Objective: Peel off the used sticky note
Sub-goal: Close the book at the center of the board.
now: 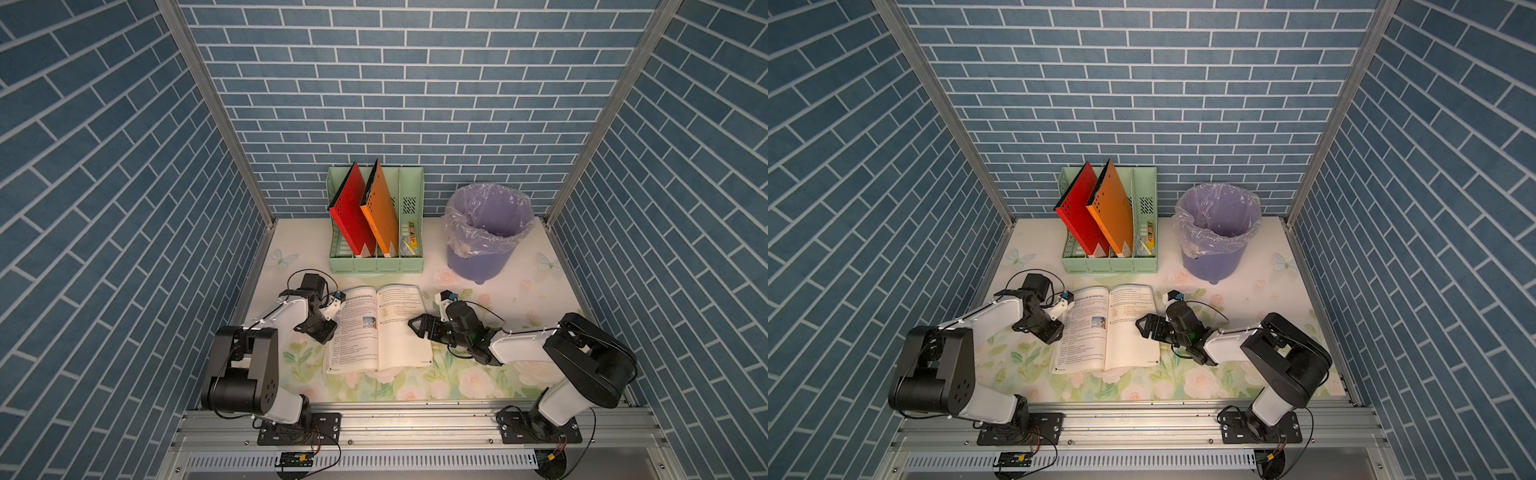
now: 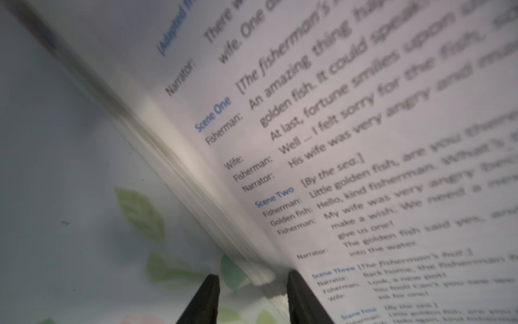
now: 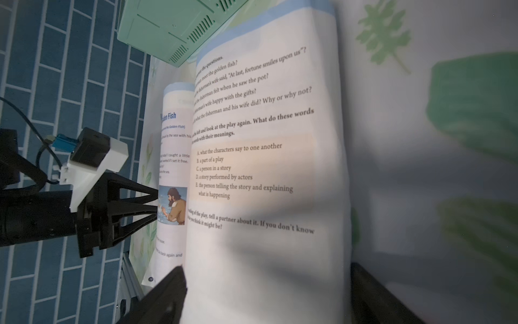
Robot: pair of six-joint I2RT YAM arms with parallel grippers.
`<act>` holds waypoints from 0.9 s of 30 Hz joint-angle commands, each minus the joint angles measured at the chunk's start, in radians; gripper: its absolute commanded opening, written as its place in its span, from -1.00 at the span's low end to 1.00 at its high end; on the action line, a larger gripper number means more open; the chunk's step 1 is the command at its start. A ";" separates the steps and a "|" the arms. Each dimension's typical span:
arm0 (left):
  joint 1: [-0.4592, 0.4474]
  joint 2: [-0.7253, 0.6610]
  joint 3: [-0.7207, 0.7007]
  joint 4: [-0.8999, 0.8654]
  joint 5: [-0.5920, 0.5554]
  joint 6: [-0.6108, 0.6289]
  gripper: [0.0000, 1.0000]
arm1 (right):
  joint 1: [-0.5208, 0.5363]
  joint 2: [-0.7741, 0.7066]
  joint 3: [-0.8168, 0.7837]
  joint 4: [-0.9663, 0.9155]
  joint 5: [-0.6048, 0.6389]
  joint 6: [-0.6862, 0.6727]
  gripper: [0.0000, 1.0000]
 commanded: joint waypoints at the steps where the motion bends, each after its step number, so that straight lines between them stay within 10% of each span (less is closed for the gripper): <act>1: -0.051 0.084 -0.048 0.099 -0.014 -0.037 -0.20 | 0.018 0.049 -0.015 0.164 -0.084 0.128 0.79; 8: -0.095 0.111 -0.027 0.099 0.001 -0.055 -0.27 | 0.050 0.095 -0.032 0.540 -0.144 0.272 0.56; 13: -0.097 0.076 -0.005 0.073 0.031 -0.053 -0.27 | 0.059 -0.024 -0.041 0.427 -0.102 0.217 0.15; 18: -0.110 0.052 0.021 0.045 0.075 -0.060 -0.26 | 0.061 -0.235 0.003 0.025 0.018 0.047 -1.00; 27: -0.166 -0.016 0.101 -0.026 0.148 -0.056 -0.22 | 0.062 -0.487 0.245 -0.748 0.306 -0.259 -1.00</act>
